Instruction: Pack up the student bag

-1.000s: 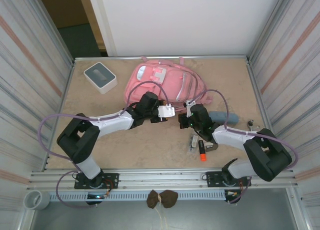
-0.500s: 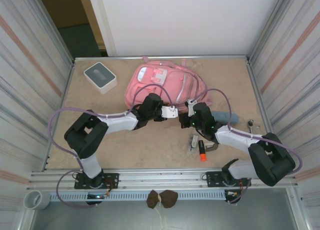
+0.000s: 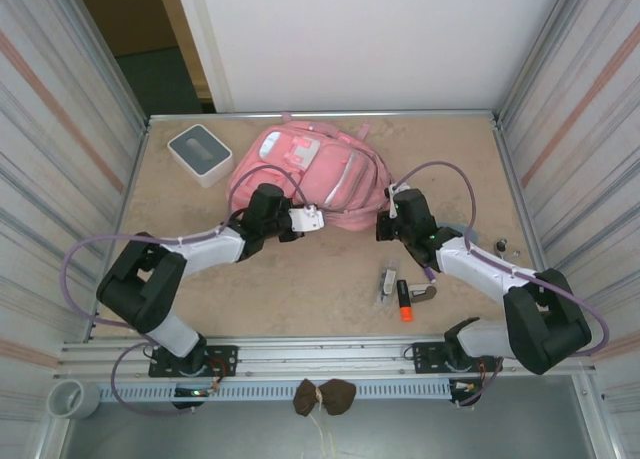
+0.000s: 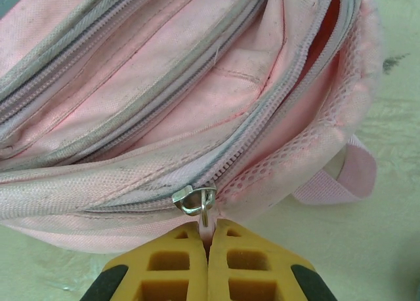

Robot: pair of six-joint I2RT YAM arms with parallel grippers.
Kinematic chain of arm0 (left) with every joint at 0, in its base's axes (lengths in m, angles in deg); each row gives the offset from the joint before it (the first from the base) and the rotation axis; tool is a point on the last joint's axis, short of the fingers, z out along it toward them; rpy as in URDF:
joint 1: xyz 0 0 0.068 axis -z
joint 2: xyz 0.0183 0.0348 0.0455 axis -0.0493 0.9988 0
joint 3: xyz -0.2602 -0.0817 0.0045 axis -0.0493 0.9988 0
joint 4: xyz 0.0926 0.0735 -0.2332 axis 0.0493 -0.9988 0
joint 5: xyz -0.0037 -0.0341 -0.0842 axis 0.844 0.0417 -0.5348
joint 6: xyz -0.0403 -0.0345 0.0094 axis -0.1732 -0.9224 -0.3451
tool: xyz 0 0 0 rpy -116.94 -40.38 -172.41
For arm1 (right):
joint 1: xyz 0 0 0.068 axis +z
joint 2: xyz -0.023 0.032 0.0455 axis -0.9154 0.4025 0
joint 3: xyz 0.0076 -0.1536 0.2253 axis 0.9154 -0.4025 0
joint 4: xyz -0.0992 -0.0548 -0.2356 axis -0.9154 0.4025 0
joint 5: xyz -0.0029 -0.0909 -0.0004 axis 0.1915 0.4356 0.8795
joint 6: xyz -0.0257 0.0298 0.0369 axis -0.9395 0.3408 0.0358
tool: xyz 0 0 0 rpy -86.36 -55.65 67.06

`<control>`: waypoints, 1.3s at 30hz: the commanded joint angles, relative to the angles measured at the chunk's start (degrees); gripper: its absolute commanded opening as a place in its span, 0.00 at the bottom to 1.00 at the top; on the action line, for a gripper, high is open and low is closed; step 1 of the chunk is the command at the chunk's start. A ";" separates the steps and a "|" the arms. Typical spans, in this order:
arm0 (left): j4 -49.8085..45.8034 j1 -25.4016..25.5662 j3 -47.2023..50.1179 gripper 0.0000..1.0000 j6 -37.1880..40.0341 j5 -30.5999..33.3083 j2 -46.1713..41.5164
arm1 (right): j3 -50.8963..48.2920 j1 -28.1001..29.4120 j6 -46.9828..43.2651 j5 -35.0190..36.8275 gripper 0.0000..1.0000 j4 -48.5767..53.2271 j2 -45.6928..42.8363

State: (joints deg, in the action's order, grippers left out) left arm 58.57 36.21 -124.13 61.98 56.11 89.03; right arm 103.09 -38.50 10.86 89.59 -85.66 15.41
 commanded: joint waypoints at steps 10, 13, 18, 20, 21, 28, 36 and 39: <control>-8.54 5.24 -1.58 0.65 -15.09 -2.58 -10.06 | 1.92 4.10 -0.07 -8.46 0.00 -2.02 -2.19; -9.94 8.91 -3.93 0.66 -14.38 -0.13 -8.36 | 2.03 5.20 0.83 -9.25 0.00 -2.14 -4.03; -10.48 11.96 -7.87 0.63 -13.68 0.48 -3.77 | 2.04 7.71 2.07 -9.53 0.00 -1.86 -7.10; -10.82 12.14 -9.21 0.58 -13.48 0.30 -2.13 | 1.70 8.68 2.38 -9.36 0.00 -1.76 -8.39; -10.60 12.16 -9.55 0.54 -13.35 0.79 -1.61 | 1.41 9.02 2.43 -9.31 0.00 -1.76 -8.84; -9.28 10.12 -8.37 0.10 -11.98 0.04 -2.84 | -0.14 8.01 0.19 -6.27 0.00 3.14 -10.74; -10.99 5.34 -1.44 0.02 -14.58 -12.01 -11.15 | 3.00 -3.26 -0.62 -5.08 0.00 14.90 -5.99; -11.12 3.38 1.67 0.03 -16.38 -14.64 -13.71 | 4.49 -3.94 -0.91 -3.70 0.00 15.85 -3.20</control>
State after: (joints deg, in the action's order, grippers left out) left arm 47.94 41.89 -124.61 48.38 45.49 79.87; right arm 105.58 -40.51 11.10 80.25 -75.06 10.09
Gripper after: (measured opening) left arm 0.102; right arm 0.039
